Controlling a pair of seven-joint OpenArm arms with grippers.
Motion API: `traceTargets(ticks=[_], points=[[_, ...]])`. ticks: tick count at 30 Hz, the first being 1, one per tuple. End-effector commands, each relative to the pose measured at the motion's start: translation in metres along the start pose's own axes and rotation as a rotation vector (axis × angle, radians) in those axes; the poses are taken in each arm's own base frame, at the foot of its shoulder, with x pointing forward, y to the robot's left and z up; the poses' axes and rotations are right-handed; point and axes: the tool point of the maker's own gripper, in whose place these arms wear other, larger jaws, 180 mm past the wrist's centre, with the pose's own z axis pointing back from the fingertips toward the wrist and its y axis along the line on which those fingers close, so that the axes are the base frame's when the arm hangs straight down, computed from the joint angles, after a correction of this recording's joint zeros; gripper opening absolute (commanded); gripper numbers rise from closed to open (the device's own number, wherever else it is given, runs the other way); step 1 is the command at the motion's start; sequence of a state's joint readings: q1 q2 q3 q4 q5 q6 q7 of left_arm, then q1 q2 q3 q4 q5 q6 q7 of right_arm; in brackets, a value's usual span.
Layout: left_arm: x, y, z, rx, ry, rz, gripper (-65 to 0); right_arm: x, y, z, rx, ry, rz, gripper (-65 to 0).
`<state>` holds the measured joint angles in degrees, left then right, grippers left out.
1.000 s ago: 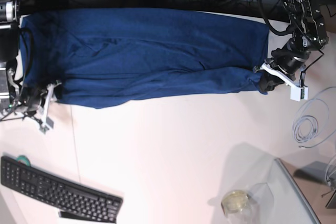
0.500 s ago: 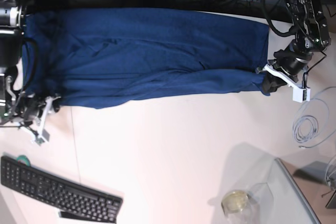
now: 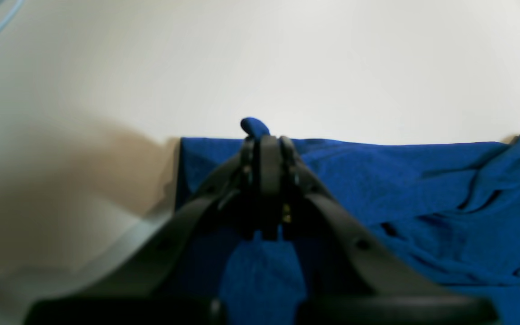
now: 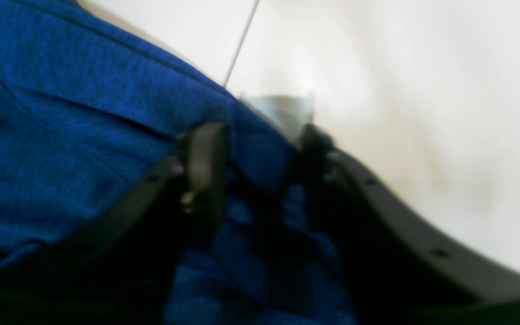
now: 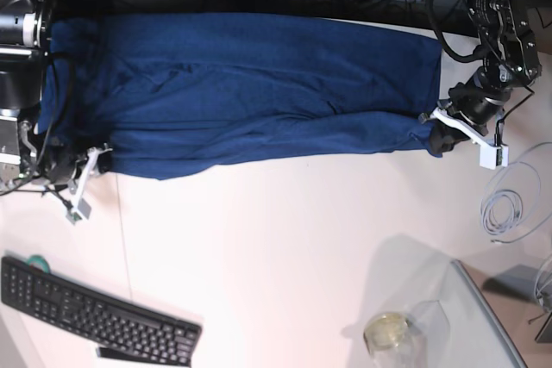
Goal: Layout the t-shirt on the table in an organized manner, then fold the t-shirt properly
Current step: 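Drag the folded hem further toward the collar edge with both grippers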
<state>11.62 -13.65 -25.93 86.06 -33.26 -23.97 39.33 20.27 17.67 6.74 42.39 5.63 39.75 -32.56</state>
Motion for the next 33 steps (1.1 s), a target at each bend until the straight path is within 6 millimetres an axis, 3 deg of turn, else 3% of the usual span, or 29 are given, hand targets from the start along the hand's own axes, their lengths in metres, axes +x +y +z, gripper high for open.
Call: traceTargets(ticks=[1,3,4,11,18,23,33], points=[[0.014,0.002,0.002,-0.002,-0.042,-0.011,-65.0,0.018,-0.011,0.01,-0.019,-0.047,0.007,-51.3],[0.013,0.003,0.001,-0.001,-0.038,-0.005,-65.0,0.019,-0.011,0.01,-0.021,-0.048,0.009,-63.0],[0.012,0.004,0.001,0.0,-0.034,-0.002,-65.0,0.02,-0.011,0.011,-0.022,-0.047,0.01,-65.0],[0.018,0.003,0.0,-0.002,-0.047,-0.007,-65.0,0.047,-0.016,0.029,-0.07,-0.092,0.081,-65.0],[0.058,-0.006,-0.006,-0.021,-0.129,-0.03,-65.0,0.069,-0.019,0.043,-0.103,-0.13,0.124,-65.0],[0.073,-0.009,-0.008,-0.028,-0.161,-0.037,-65.0,0.08,-0.022,0.048,-0.111,-0.148,0.128,-65.0],[0.075,-0.019,-0.015,-0.05,-0.113,-0.055,-65.0,0.093,-0.029,0.065,-0.157,-0.175,0.17,-65.0]])
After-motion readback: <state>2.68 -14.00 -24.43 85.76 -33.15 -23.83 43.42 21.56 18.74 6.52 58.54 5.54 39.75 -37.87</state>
